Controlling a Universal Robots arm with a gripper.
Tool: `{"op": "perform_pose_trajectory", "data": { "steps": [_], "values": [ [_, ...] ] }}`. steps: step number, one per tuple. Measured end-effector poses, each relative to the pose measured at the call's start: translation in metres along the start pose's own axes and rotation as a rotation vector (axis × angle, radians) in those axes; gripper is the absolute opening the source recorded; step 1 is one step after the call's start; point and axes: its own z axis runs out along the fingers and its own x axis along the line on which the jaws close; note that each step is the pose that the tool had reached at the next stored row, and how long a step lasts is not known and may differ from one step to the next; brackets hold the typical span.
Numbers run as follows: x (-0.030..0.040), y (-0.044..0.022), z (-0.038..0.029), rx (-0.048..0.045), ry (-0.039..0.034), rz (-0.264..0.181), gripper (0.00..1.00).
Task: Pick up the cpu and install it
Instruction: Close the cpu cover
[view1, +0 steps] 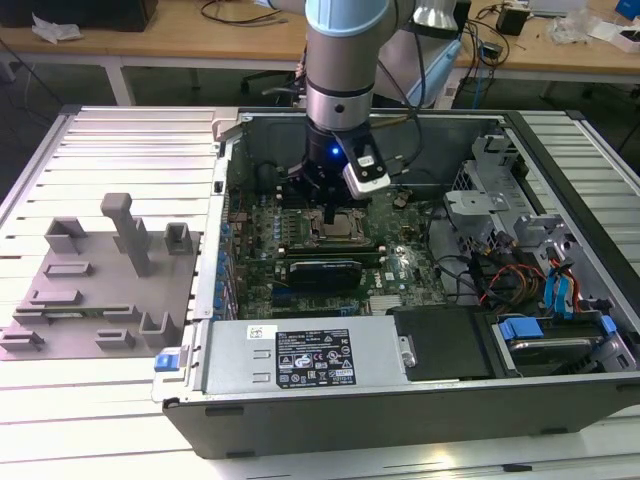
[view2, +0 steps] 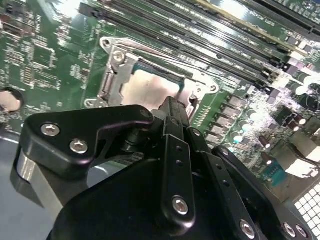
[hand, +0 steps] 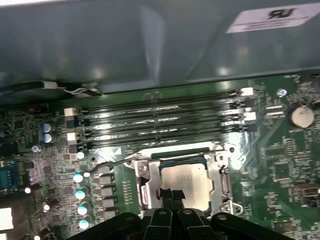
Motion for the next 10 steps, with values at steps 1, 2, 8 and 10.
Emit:
{"op": "perform_pose_trajectory", "data": {
  "steps": [1,2,8,10],
  "values": [
    [0.0024,-0.0002,0.001,-0.0002,-0.0001,0.0,0.11],
    [0.0036,-0.0003,0.0019,-0.0004,-0.0002,0.0,0.11],
    [0.0087,-0.001,0.007,-0.0001,-0.0001,0.0,0.11],
    [0.0104,-0.0011,0.0087,-0.0002,-0.0001,0.0,0.11]
  ]
}}
